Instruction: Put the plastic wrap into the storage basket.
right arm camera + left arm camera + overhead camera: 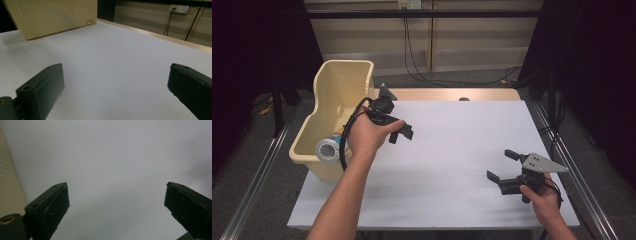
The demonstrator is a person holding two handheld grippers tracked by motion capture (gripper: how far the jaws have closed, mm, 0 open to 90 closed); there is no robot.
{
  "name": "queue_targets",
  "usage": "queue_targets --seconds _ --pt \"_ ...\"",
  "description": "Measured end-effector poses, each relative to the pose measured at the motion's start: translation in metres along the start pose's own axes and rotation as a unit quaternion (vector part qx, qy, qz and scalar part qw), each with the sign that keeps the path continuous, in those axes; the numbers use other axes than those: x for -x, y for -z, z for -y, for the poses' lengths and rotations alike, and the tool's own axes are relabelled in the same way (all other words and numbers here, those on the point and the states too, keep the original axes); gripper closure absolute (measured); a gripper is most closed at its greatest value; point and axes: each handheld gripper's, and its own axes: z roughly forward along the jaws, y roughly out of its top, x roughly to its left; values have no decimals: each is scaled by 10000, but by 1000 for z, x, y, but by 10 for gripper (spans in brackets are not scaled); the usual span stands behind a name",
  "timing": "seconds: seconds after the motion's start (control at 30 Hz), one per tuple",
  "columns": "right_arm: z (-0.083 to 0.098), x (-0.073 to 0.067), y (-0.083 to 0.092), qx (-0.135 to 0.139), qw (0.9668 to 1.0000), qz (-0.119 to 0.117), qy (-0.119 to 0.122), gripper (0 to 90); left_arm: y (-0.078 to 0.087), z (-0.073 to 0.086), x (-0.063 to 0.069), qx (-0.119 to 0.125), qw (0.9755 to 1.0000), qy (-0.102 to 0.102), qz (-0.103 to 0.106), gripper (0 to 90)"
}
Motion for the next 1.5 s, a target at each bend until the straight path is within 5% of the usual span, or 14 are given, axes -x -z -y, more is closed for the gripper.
queue_targets --seconds 0.5,0.9,1.17,1.33,1.5 --pt "0 0 0 -2 10000 -15 0 4 -29 13 6 -119 9997 -166 149 32" --pt "1 0 0 -20 10000 -25 3 4 -55 29 12 -132 9983 -525 236 32" --pt "2 1 0 -25 10000 -47 6 4 -72 47 13 141 9961 -797 344 38" --pt "2 1 0 -17 10000 -42 0 4 -83 58 12 314 9955 -792 410 39" --pt "2 1 0 -21 10000 -45 3 4 -90 67 10 703 9920 -923 495 44"
